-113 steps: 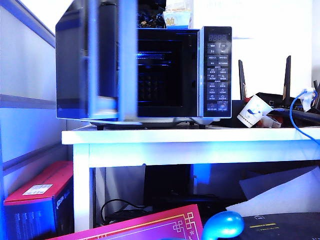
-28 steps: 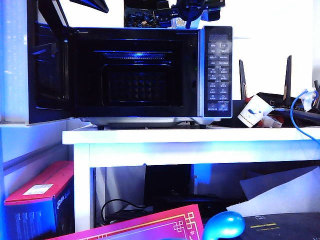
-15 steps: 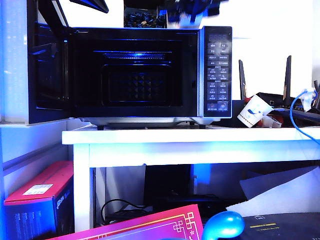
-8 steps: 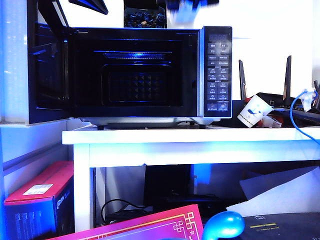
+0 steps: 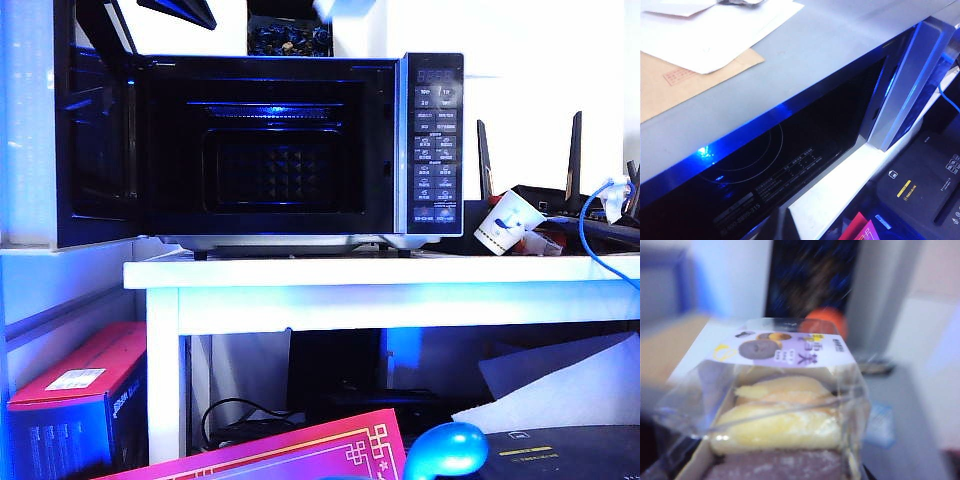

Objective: Open the microwave door, place the box of snacks from the top of the microwave inside, then close the microwave door.

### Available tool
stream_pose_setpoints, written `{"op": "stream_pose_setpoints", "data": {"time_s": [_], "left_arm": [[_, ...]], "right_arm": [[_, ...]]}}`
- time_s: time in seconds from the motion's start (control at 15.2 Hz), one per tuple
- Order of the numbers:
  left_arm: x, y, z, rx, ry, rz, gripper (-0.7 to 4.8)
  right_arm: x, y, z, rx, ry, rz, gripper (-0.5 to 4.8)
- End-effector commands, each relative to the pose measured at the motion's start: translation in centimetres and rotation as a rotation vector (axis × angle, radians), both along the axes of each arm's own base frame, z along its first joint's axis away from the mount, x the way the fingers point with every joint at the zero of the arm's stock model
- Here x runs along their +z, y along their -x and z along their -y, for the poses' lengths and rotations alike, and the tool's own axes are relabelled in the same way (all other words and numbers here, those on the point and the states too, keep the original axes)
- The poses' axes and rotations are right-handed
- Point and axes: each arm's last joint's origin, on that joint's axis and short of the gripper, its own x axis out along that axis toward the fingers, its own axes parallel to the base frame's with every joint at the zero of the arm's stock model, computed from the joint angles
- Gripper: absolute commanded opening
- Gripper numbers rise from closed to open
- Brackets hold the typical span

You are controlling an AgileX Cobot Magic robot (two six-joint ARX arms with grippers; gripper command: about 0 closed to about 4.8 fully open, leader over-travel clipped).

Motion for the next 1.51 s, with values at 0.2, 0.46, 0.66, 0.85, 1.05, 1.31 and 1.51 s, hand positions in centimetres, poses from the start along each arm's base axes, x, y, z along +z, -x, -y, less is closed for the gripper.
{"op": "stream_pose_setpoints", "data": {"time_s": [0.2,0.46,0.66,0.85,1.05,1.31,1.51], "left_arm": [[0.5,0.2,0.0,-0.005,0.003,0.022,-0.06],[0.5,0.2,0.0,-0.005,0.003,0.022,-0.06],[0.5,0.2,0.0,-0.005,0.003,0.022,-0.06],[0.5,0.2,0.0,-0.005,0.003,0.022,-0.06],[0.5,0.2,0.0,-0.005,0.003,0.021,-0.06],[0.5,0.2,0.0,-0.005,0.003,0.022,-0.06],[0.5,0.2,0.0,-0.005,0.003,0.022,-0.06]], "right_arm": [[-1.0,0.6,-0.2,0.139,0.036,-0.147,3.14],[-0.7,1.1,0.0,0.177,0.032,-0.157,3.15],[1.0,2.5,0.7,0.179,0.017,-0.117,3.15],[2.4,4.2,1.6,0.18,0.022,-0.11,3.15],[3.0,5.4,2.2,0.22,0.025,-0.126,3.15],[2.5,5.6,2.2,0.227,0.048,-0.181,3.15],[2.0,5.5,2.1,0.264,0.053,-0.205,3.15]]}}
